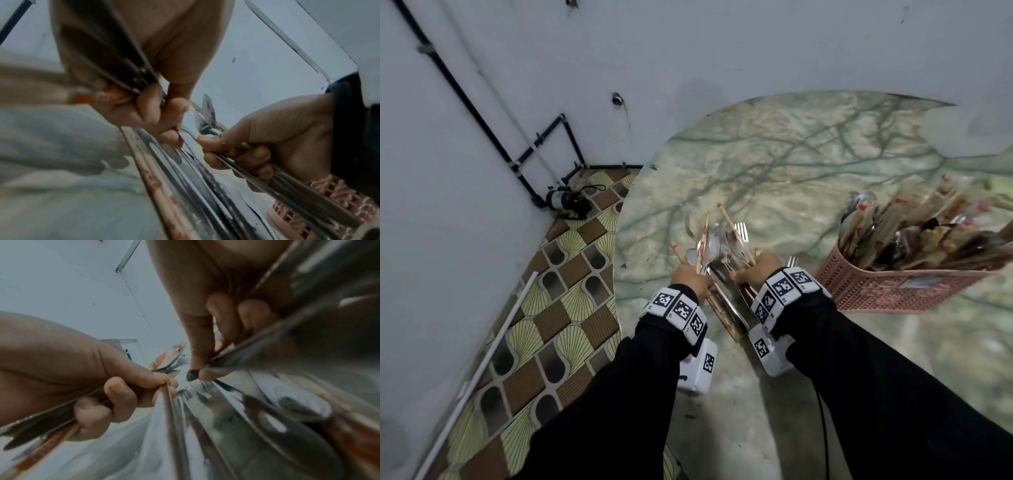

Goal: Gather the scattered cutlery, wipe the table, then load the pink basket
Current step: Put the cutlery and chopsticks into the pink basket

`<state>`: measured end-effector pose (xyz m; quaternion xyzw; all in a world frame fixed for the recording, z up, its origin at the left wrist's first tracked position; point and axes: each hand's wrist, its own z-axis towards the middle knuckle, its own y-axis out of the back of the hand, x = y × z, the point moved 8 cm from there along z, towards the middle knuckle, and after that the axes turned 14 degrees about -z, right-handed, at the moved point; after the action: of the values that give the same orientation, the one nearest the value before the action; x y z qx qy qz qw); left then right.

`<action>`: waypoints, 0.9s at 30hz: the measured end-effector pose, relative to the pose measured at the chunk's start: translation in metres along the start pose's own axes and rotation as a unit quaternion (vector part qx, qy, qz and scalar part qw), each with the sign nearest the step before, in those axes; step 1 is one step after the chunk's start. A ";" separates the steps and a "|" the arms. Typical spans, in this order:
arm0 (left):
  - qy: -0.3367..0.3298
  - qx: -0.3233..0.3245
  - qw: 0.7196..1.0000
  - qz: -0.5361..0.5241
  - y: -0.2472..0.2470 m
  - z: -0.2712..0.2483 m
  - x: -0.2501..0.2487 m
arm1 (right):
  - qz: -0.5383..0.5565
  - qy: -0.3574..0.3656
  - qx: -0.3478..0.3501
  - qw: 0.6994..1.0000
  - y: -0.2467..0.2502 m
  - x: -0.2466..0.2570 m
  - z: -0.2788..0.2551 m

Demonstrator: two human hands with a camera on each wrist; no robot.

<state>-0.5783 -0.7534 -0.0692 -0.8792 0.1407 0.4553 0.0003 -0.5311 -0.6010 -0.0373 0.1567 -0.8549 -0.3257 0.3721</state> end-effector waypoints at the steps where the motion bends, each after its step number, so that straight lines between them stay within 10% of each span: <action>1: 0.001 0.001 1.000 -0.003 0.001 -0.001 0.001 | -0.002 -0.002 -0.002 1.000 0.000 0.000 0.000; 18: -0.095 0.051 0.987 -0.122 -0.002 -0.034 -0.034 | -0.036 0.116 -0.066 0.990 0.035 0.022 -0.037; 27: -0.234 0.103 0.916 -0.309 -0.019 -0.101 -0.102 | 0.230 0.236 -0.052 0.943 0.076 0.031 -0.105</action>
<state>-0.5481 -0.7227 0.0692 -0.7421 -0.0962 0.6082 0.2650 -0.4771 -0.6070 0.0841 0.0083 -0.7371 -0.2290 0.6358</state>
